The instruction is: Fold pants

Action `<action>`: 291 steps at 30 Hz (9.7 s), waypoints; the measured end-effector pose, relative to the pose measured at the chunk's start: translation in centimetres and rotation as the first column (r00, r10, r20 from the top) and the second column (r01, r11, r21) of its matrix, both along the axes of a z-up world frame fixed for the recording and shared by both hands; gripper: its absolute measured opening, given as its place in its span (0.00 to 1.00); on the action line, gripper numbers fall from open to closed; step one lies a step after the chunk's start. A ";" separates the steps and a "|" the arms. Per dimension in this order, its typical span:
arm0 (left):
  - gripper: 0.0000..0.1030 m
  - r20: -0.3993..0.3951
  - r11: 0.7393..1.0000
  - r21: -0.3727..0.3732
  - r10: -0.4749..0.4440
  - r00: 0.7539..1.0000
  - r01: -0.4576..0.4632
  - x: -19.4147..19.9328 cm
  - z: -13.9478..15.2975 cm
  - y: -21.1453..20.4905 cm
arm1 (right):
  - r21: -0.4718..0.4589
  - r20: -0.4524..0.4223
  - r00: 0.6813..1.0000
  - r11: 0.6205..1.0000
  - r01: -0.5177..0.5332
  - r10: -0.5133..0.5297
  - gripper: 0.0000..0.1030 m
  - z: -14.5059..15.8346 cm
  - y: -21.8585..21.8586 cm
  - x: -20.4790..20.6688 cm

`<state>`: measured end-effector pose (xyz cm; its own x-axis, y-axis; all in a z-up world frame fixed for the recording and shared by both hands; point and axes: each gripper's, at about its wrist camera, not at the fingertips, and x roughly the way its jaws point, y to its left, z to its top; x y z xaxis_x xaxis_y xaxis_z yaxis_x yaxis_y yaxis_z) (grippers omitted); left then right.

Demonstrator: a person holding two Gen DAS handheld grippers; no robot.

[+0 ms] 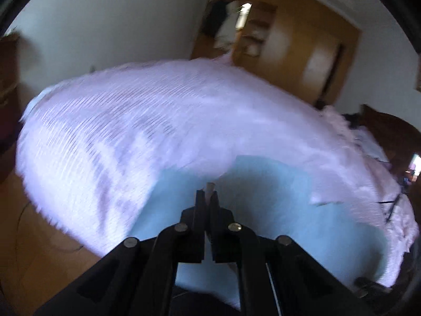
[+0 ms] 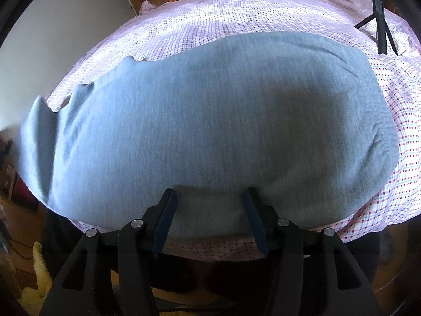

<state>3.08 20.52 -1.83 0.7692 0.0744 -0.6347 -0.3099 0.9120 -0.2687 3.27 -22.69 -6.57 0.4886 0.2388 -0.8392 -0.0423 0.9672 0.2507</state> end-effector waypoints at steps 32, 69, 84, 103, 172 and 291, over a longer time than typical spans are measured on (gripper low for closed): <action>0.38 -0.035 0.991 -0.075 -0.117 0.993 0.114 4.3 -1.9 5.6 | -0.092 -0.018 1.000 0.996 0.010 -0.012 0.49 2.2 2.7 0.9; 0.08 -0.155 0.993 -0.044 -0.113 0.981 0.107 9.9 -5.6 5.3 | -0.043 0.081 0.982 0.985 -0.167 0.170 0.51 2.7 11.5 16.1; 0.28 -0.118 0.981 -0.054 -0.192 0.974 0.187 5.4 -0.8 1.5 | -0.048 0.136 0.984 0.993 -0.112 0.118 0.51 6.4 7.7 9.6; 0.28 -0.241 0.987 -0.007 -0.158 0.958 0.161 11.1 -4.5 0.0 | -0.093 0.131 0.987 0.992 -0.082 0.093 0.61 2.8 7.5 12.7; 0.37 -0.350 0.989 0.025 -0.127 0.928 0.144 4.2 -4.6 -5.1 | 0.354 0.088 0.916 0.872 0.339 -0.392 0.58 -1.6 -9.4 -0.7; 0.39 -0.265 0.990 -0.070 -0.133 0.955 0.118 1.9 -2.1 -0.4 | 0.080 0.129 0.846 0.845 -0.529 0.518 0.33 4.2 27.7 8.4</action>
<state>5.00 20.10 -3.96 0.5707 -0.0511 -0.8196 -0.2610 0.9350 -0.2400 11.71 5.04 -2.34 0.3432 0.5687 -0.7475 -0.5643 0.7611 0.3199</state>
